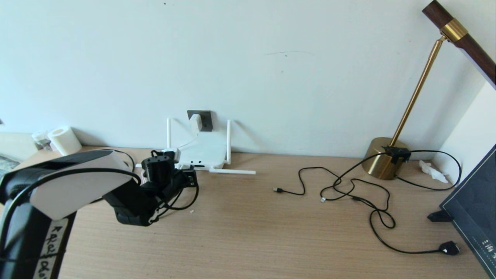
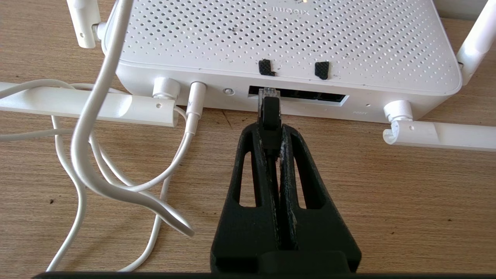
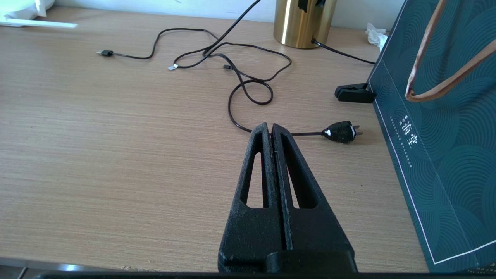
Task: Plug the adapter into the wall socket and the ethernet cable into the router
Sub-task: Plug cable into router interface
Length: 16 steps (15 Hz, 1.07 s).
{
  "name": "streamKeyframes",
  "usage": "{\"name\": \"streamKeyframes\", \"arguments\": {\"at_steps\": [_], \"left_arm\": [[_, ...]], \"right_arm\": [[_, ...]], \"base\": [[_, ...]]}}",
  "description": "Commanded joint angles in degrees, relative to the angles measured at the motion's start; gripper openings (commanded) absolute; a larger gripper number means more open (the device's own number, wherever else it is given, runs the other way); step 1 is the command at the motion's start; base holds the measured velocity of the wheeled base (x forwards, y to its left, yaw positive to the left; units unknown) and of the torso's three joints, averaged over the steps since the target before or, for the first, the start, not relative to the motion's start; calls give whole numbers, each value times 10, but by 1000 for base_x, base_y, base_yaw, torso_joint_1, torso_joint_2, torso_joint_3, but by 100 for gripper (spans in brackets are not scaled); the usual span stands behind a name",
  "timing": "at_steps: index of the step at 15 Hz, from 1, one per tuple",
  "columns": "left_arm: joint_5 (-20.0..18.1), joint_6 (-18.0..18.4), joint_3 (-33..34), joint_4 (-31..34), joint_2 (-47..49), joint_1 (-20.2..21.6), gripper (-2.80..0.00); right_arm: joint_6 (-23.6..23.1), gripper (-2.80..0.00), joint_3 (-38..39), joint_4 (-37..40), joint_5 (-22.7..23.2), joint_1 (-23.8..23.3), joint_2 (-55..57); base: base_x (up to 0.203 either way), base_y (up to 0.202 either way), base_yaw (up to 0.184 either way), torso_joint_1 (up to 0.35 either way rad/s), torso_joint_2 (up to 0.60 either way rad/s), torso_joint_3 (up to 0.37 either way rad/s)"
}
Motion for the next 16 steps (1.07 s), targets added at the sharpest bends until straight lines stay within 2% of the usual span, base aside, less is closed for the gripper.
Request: {"name": "streamKeyframes", "arguments": {"at_steps": [1,16], "left_arm": [[1,0,0,-3,0,0,-280],[1,0,-2,-3,0,1,-280]], "right_arm": [[0,-280,0,0,0,0,0],[0,-280,0,0,0,0,0]], "base": [[0,0,0,0,0,0],[0,0,0,0,0,0]]}}
